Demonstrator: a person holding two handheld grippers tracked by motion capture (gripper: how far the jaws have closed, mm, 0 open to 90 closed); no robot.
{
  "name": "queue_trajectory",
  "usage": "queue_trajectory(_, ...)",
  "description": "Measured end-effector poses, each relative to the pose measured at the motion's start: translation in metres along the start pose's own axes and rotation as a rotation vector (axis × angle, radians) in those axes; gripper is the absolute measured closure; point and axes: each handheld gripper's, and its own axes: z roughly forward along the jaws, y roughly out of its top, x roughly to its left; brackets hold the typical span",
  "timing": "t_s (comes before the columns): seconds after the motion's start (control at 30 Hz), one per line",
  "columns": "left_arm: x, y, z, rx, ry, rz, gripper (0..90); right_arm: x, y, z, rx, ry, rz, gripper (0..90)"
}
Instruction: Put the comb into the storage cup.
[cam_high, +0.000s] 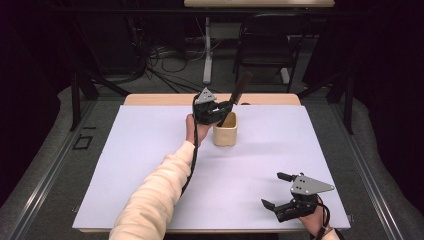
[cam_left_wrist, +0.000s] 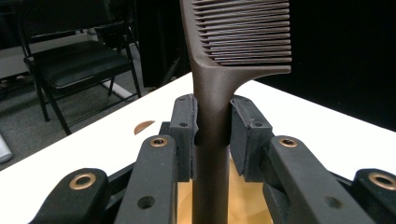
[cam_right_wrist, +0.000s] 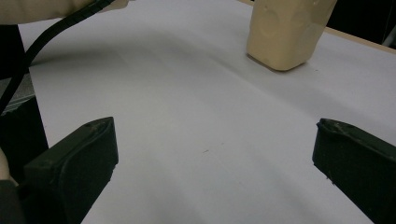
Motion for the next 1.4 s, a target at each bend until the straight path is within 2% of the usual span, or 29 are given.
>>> queue_trajectory(0.67,-0.001,-0.006,0.004,0.038,-0.021,0.037,71.9,0.0,0.0,0.0,0.0,0.001,0.003,0.0)
queue_trajectory(1.4,-0.001,-0.012,0.006,0.087,-0.034,0.053,71.8,0.0,0.0,0.0,0.002,0.0,0.002,0.0)
